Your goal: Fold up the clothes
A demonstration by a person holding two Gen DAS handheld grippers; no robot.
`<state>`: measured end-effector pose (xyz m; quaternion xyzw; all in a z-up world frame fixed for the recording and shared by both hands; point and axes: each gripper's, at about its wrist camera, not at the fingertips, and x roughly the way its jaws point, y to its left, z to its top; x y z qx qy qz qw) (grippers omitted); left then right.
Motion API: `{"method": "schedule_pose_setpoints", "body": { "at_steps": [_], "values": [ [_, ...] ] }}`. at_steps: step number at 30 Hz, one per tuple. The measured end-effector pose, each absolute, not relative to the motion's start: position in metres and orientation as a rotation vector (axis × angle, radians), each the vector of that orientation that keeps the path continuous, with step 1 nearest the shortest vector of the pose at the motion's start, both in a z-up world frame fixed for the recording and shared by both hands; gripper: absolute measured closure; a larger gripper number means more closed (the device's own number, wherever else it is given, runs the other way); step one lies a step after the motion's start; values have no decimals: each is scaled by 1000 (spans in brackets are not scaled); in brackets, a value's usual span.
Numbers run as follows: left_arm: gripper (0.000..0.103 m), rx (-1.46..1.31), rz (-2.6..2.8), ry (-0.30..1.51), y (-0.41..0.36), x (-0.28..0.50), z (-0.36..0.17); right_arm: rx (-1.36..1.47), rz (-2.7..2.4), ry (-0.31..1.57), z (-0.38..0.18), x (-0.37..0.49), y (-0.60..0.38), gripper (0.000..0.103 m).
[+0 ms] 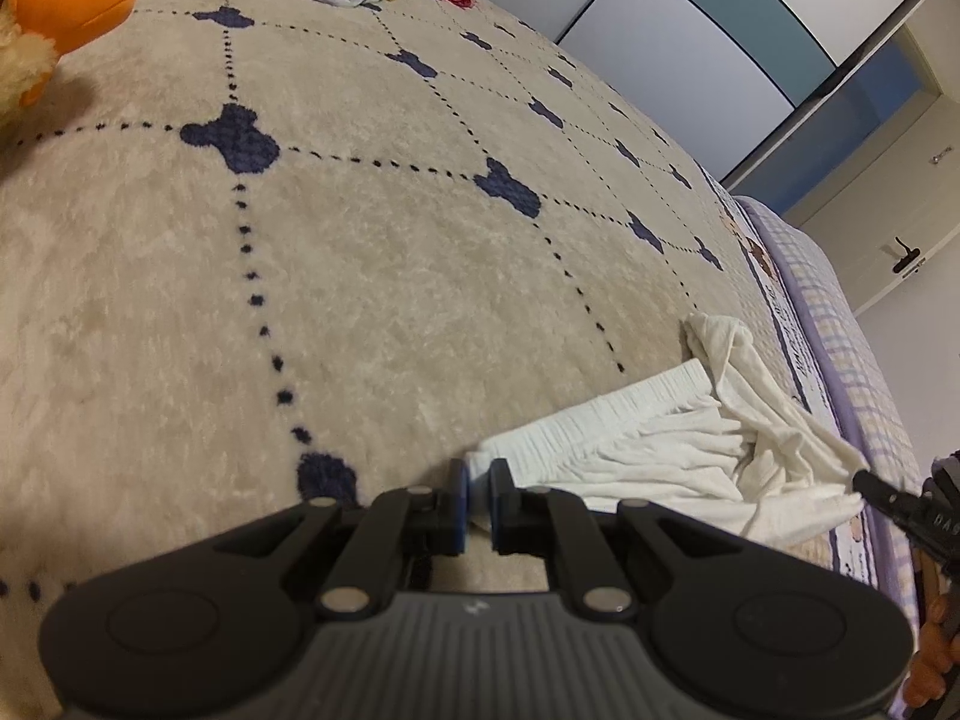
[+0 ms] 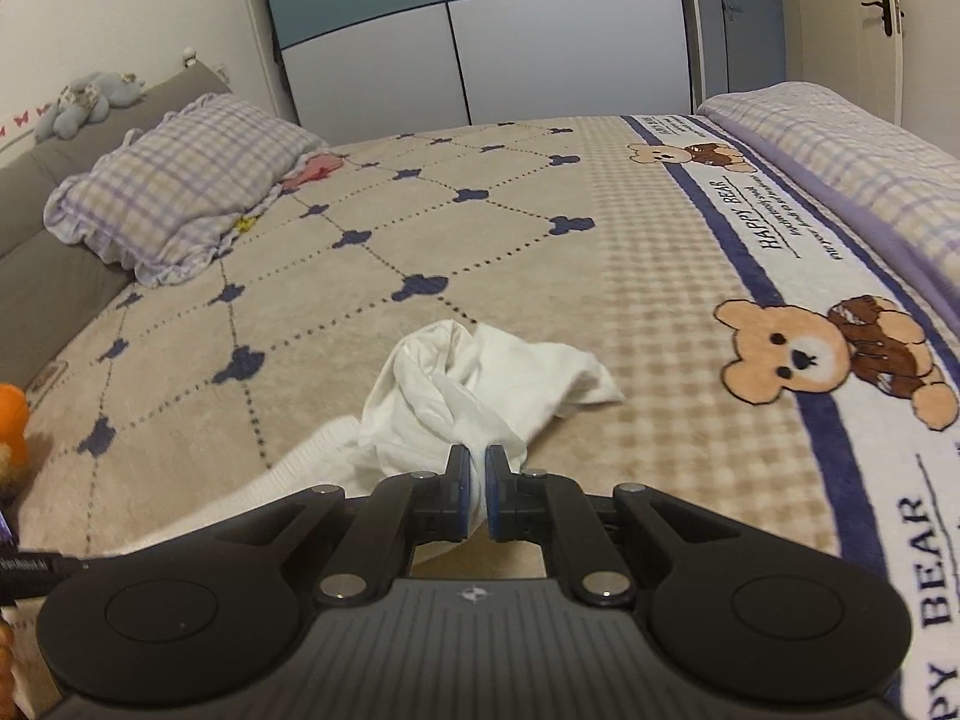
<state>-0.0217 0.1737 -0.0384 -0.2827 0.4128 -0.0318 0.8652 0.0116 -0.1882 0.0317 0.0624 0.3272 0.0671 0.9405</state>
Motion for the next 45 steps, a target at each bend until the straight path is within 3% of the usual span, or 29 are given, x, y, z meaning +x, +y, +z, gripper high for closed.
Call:
{"method": "schedule_pose_setpoints", "body": {
  "at_steps": [16,20,25,31,45],
  "values": [
    [95,-540,-156,949,164,-35,-32,17,154,868,2,-11,-199,96],
    [88,-517,-154,960,163,-30,-31,43,175,915,-3,-5,-196,93],
    [83,-559,-158,978,165,-27,-32,73,202,859,10,1,-191,77],
    [84,-560,-166,987,162,-22,-33,29,309,782,26,20,-164,68],
    [84,-553,-195,1004,162,-15,-39,-78,437,793,9,79,-111,68]
  ]
}}
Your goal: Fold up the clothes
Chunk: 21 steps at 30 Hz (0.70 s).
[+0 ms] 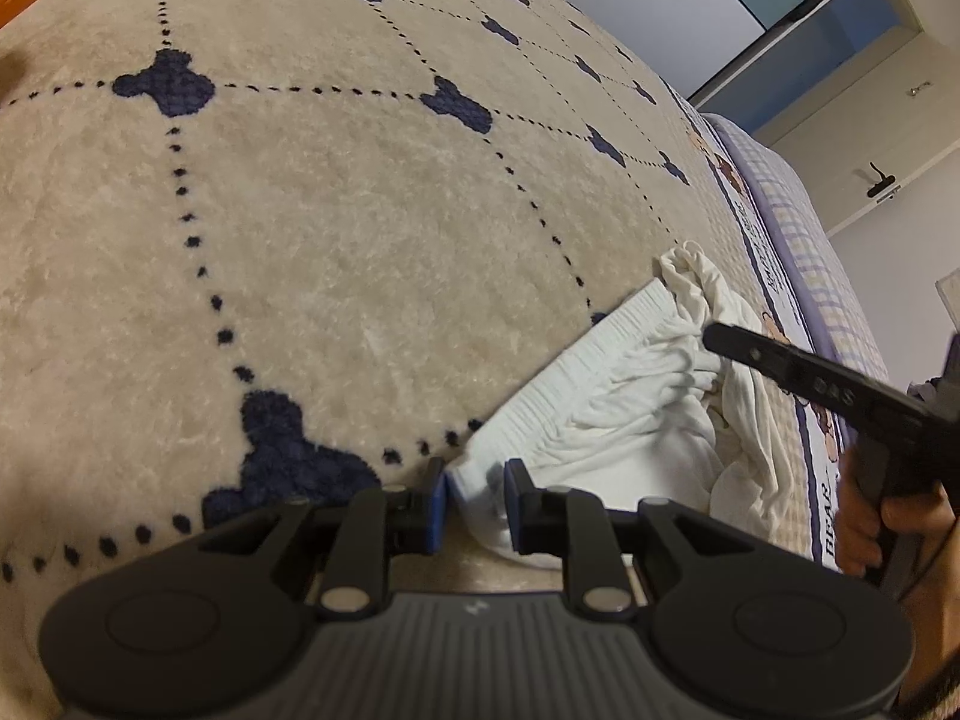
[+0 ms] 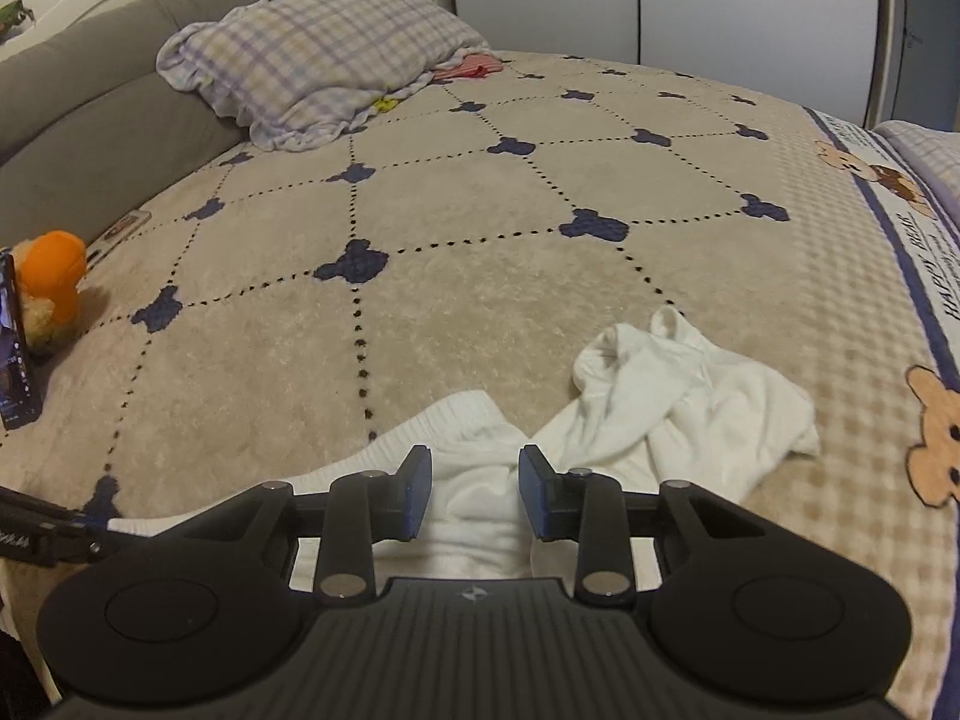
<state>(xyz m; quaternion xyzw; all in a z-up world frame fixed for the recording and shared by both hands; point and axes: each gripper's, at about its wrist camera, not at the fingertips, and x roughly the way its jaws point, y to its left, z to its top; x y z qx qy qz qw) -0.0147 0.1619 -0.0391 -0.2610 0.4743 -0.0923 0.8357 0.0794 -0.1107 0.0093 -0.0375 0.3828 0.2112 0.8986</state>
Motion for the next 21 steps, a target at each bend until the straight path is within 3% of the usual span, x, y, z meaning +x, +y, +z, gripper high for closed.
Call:
{"method": "schedule_pose_setpoints", "body": {
  "at_steps": [17,21],
  "values": [
    [84,-541,-198,1000,161,-15,-40,-113,427,828,-28,109,-83,69],
    [89,-545,-191,995,161,-16,-40,-126,437,809,-28,104,-81,88]
  ]
}}
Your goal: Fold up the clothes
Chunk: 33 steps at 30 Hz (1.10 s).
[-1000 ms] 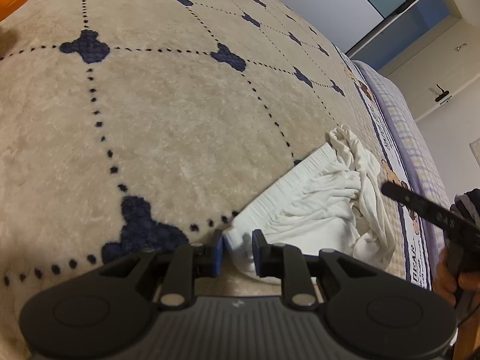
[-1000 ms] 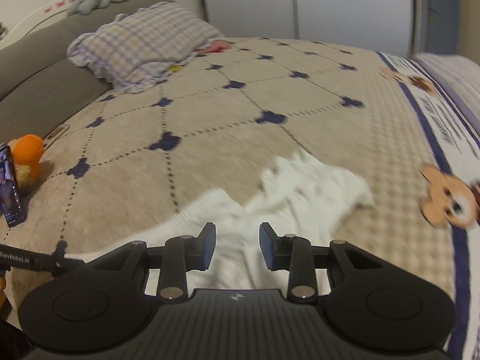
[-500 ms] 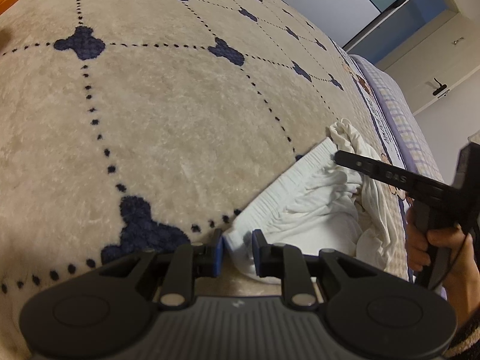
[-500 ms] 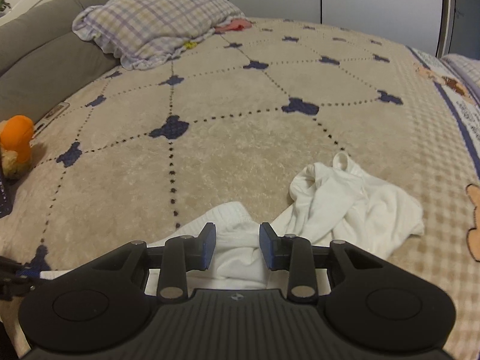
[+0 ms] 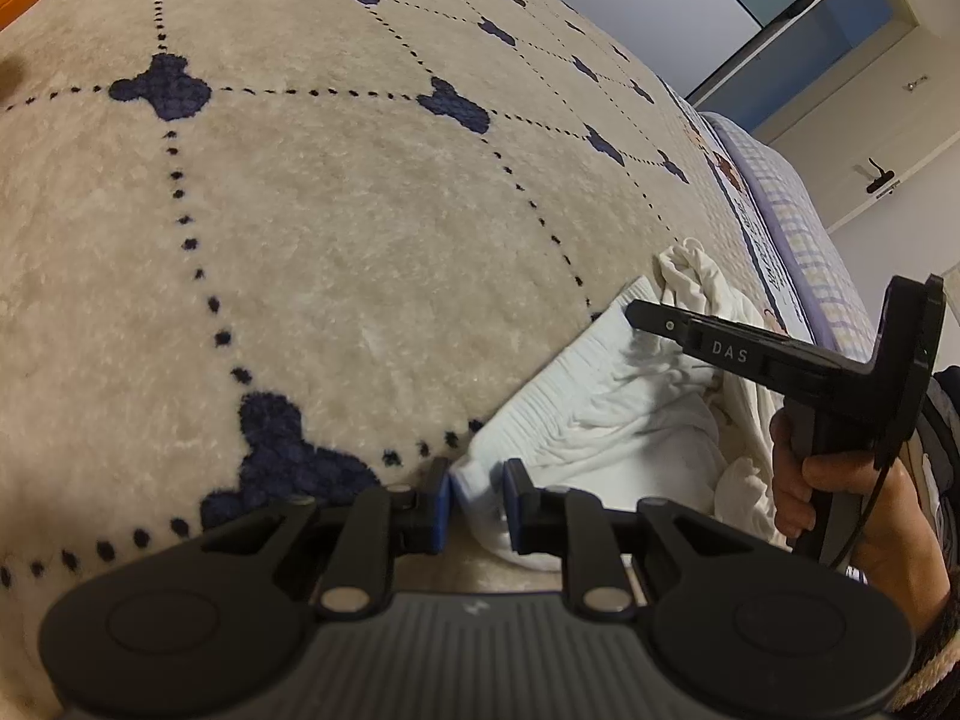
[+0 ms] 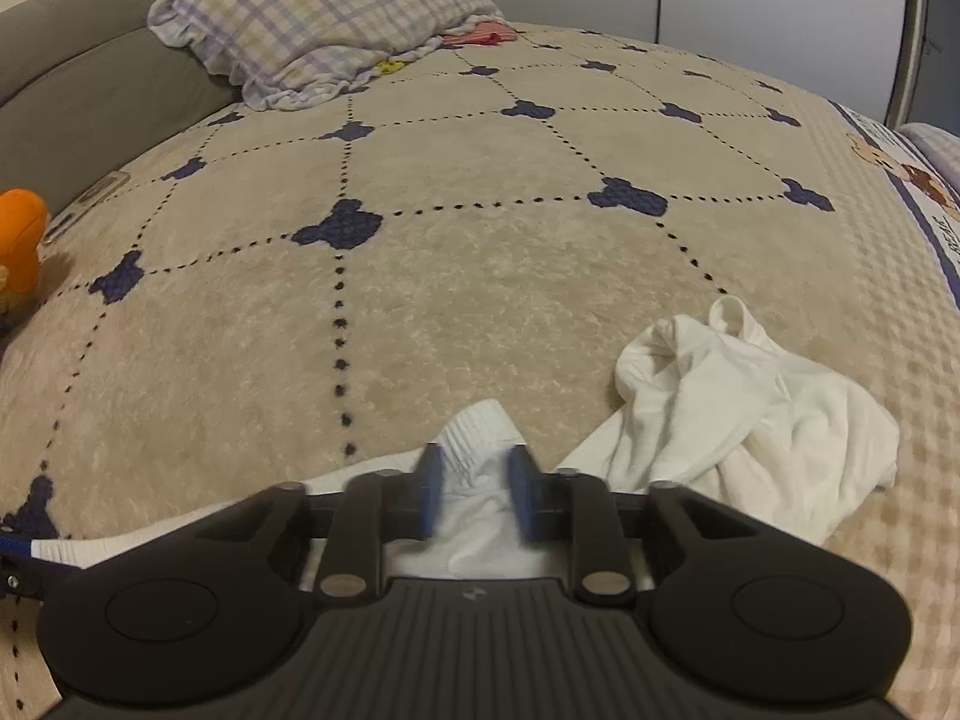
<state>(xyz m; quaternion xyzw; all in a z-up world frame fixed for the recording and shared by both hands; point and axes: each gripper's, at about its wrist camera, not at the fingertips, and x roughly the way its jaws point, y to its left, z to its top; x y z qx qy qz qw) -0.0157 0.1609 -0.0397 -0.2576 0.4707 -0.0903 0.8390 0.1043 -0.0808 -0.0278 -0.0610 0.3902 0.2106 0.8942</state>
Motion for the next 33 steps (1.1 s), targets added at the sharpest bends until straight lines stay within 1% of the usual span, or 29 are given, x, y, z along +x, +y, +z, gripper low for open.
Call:
{"method": "schedule_pose_setpoints", "body": {
  "at_steps": [1,4,9,21,27,33],
  "values": [
    [90,-546,-191,994,161,-16,-40,-127,431,801,-27,103,-80,94],
    [94,-548,-188,979,162,-15,-38,-126,399,768,-22,96,-76,97],
    [95,-551,-184,936,167,-16,-31,-184,377,679,-8,85,-66,97],
    [96,-576,-85,826,199,-15,-13,-172,383,622,22,115,-10,97],
    [96,-521,-9,782,213,-13,-4,-169,401,624,26,131,19,97],
    [96,-418,51,779,220,-5,2,-179,416,627,22,142,45,97]
  ]
}}
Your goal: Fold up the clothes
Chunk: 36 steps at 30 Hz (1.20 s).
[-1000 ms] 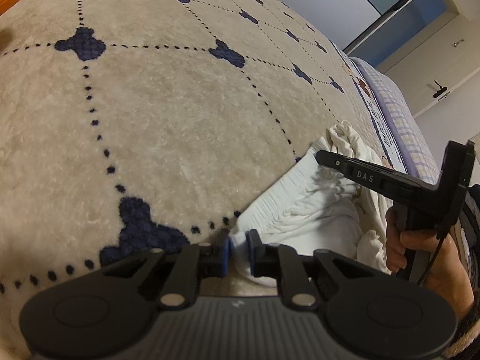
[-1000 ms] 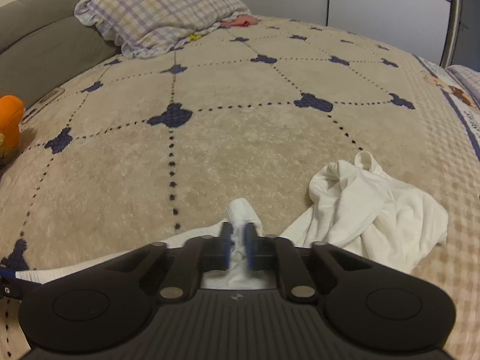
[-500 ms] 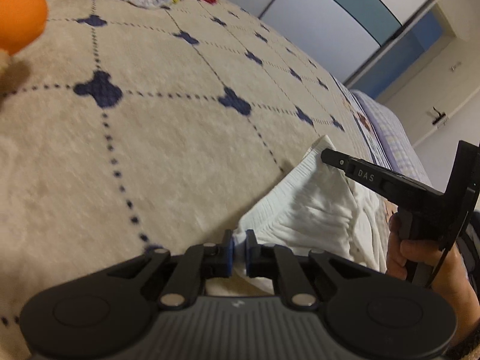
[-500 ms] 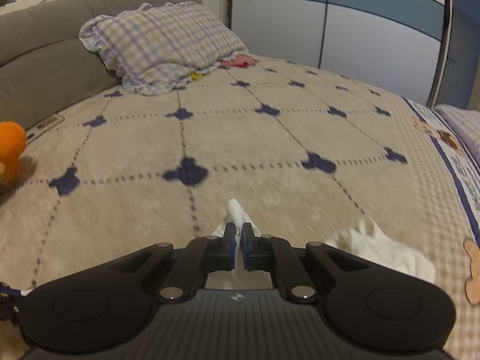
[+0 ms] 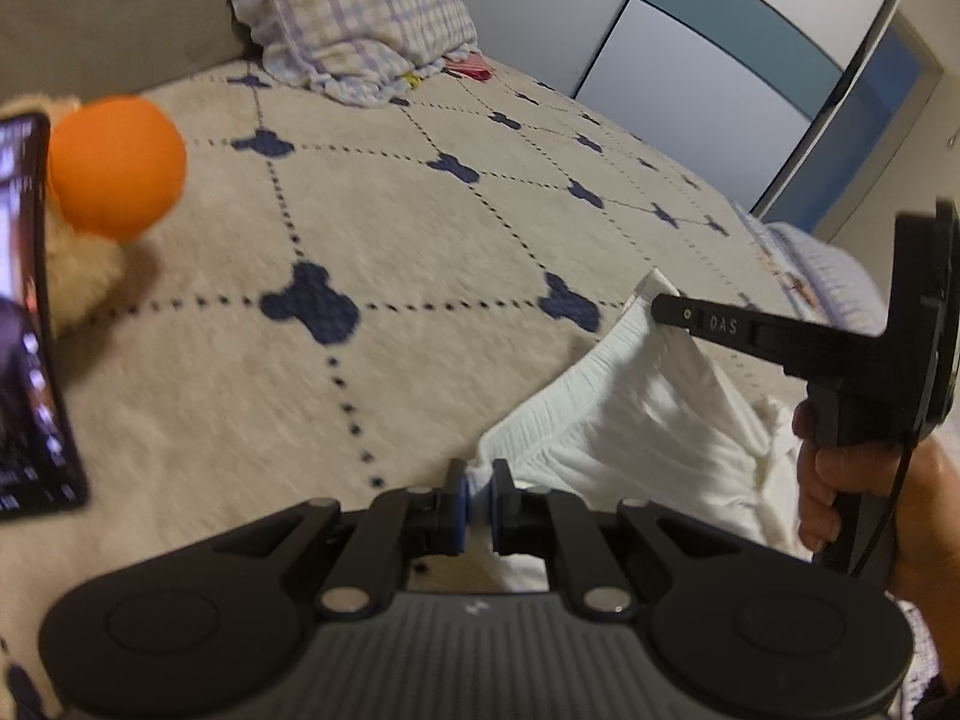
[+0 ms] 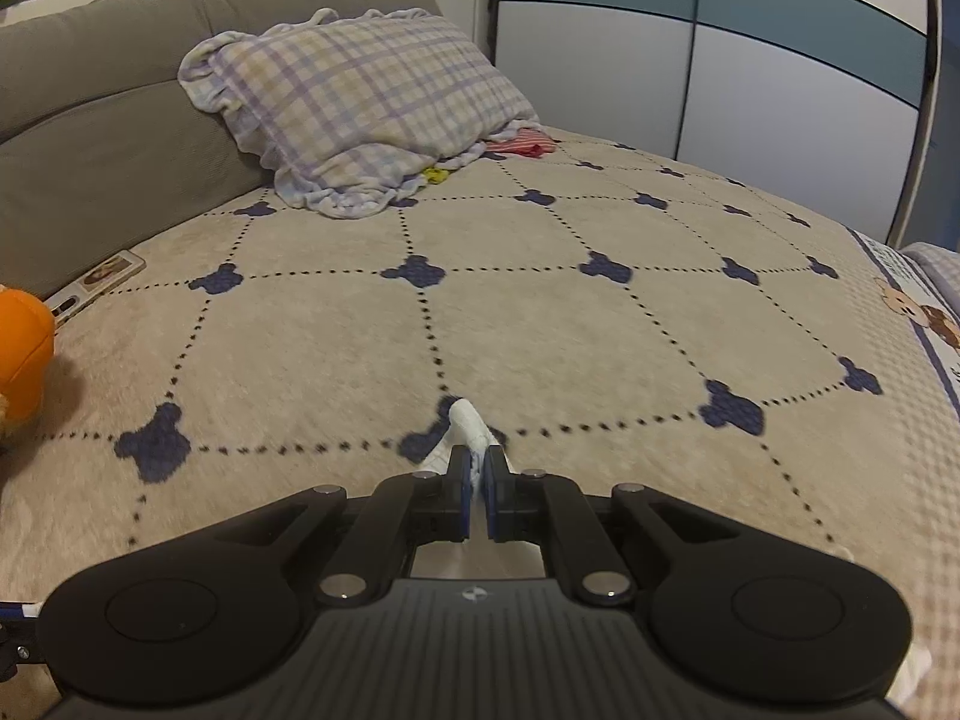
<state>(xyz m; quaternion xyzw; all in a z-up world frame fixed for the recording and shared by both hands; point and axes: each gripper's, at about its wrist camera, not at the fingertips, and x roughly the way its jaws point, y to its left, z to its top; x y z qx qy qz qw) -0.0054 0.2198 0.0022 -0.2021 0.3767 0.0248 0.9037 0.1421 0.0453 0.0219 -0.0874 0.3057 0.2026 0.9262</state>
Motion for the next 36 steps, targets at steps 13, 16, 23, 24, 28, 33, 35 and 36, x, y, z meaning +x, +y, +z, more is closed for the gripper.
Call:
{"method": "schedule_pose_setpoints", "body": {
  "at_steps": [13,16,23,24,28,33,35,36],
  "values": [
    [93,-389,99,878,220,13,-15,-128,374,752,-16,164,54,96],
    [92,-373,108,895,217,14,-17,-106,367,767,-19,165,53,94],
    [52,-357,132,861,217,12,-11,-115,357,765,-8,157,45,73],
    [52,-361,131,856,217,12,-10,-110,356,763,-5,155,41,71],
    [45,-377,109,850,214,11,-7,-96,338,755,2,147,25,68],
    [39,-366,94,842,204,11,-3,-80,307,746,12,135,-2,65],
    [37,-361,86,836,201,10,-2,-73,297,740,15,130,-14,64],
    [35,-359,83,834,199,10,-1,-69,291,738,17,127,-19,64]
  ]
}}
